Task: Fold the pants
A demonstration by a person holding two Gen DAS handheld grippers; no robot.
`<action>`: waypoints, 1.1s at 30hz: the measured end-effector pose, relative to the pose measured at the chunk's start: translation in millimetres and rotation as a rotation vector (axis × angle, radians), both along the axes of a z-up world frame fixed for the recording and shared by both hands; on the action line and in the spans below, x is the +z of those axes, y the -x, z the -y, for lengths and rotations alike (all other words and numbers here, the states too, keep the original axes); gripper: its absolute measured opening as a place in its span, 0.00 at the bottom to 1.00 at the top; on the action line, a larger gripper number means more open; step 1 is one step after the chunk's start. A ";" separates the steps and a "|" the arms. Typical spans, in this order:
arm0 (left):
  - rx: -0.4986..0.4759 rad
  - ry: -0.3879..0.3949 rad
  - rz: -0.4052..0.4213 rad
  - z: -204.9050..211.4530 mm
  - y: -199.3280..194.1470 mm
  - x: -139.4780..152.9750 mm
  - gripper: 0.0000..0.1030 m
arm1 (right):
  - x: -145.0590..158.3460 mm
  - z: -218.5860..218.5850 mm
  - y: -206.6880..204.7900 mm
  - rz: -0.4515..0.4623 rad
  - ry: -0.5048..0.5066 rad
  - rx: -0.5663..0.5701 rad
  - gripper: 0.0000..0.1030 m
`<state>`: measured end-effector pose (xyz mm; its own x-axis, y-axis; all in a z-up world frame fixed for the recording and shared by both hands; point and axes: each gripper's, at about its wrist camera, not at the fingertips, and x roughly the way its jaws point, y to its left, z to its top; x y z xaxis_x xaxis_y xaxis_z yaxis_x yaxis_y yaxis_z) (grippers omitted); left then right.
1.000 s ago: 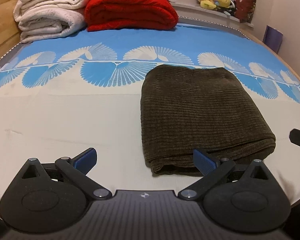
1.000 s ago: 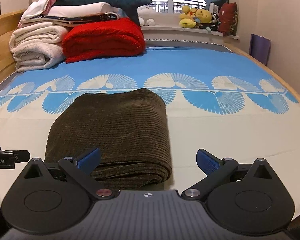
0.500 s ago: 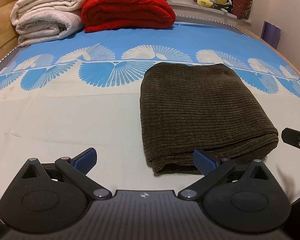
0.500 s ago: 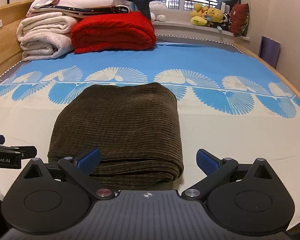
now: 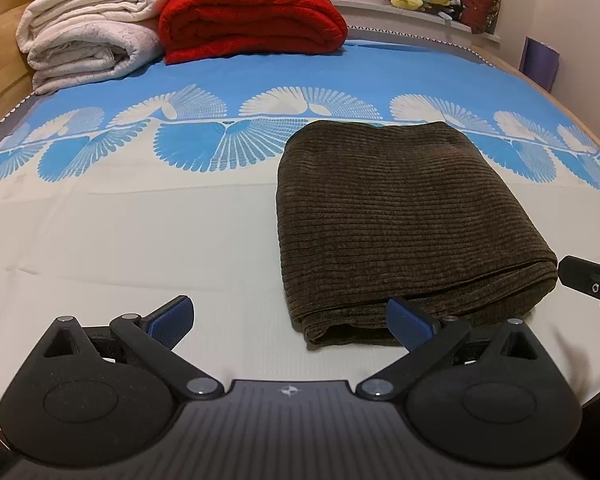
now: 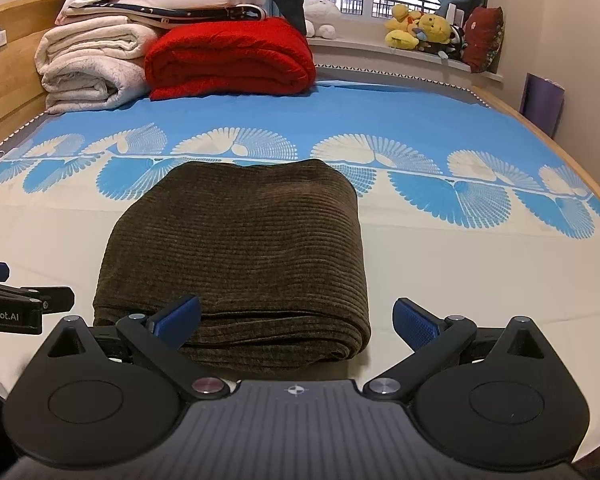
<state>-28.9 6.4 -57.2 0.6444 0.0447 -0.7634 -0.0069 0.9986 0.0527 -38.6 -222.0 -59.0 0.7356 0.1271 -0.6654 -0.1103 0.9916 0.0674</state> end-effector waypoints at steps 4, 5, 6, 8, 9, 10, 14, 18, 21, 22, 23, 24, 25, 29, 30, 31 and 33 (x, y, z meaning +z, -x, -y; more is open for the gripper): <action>-0.003 -0.001 0.000 0.8 0.1 -0.1 1.00 | 0.2 -0.7 -0.4 -0.001 0.001 0.001 0.99; -0.004 -0.001 0.001 0.9 0.1 -0.3 1.00 | 0.3 -0.7 -0.4 -0.001 0.001 0.001 0.99; -0.005 -0.001 0.001 0.8 0.0 -0.3 1.00 | 0.2 -0.8 -0.5 0.000 0.002 0.002 0.99; -0.005 0.000 0.002 1.0 0.0 -0.3 1.00 | 0.2 -1.5 -0.6 0.001 0.003 0.003 0.99; -0.006 0.001 0.002 0.7 -0.2 -0.4 1.00 | -0.3 -1.7 -0.6 0.001 0.004 0.005 0.99; -0.006 0.000 0.002 0.8 -0.1 -0.4 1.00 | -0.5 -1.8 -0.3 0.002 0.004 0.006 0.99; -0.015 -0.002 0.004 1.1 -0.6 -0.7 1.00 | -0.7 -2.8 -0.2 0.006 0.007 0.012 0.99; -0.016 -0.002 0.004 1.1 -1.0 -0.8 1.00 | -0.3 -2.9 -0.7 0.009 0.012 0.018 0.99; -0.021 -0.002 0.004 1.8 -1.4 -1.1 1.00 | -0.3 -2.9 -0.4 0.010 0.013 0.022 0.99; -0.022 -0.003 0.004 1.9 -1.4 -1.5 1.00 | -0.1 -3.1 -0.6 0.011 0.014 0.024 0.99; -0.023 -0.003 0.004 2.2 -1.6 -1.7 1.00 | -0.3 -3.2 -0.7 0.011 0.016 0.025 0.99; -0.023 -0.003 0.004 2.2 -1.5 -1.6 1.00 | -0.5 -3.3 -0.9 0.012 0.018 0.027 0.99; -0.023 -0.003 0.004 2.1 -1.5 -1.6 1.00 | -0.7 -3.2 -1.1 0.013 0.020 0.029 0.99; -0.024 -0.003 0.004 2.4 -1.7 -1.9 1.00 | -0.7 -4.1 -1.2 0.015 0.026 0.030 0.99; -0.023 -0.003 0.004 2.2 -1.5 -1.5 1.00 | -0.7 -4.1 -1.2 0.015 0.024 0.030 0.99; -0.022 -0.003 0.004 2.3 -1.4 -1.5 1.00 | -0.7 -4.1 -1.2 0.015 0.025 0.030 0.99; -0.021 -0.002 0.005 2.5 -1.7 -1.8 1.00 | -0.9 -4.6 -0.9 0.016 0.026 0.030 0.99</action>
<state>-27.2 3.9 -59.0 0.6489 0.0325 -0.7602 0.0142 0.9984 0.0548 -37.8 -217.4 -59.9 0.7421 0.1322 -0.6571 -0.1409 0.9892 0.0399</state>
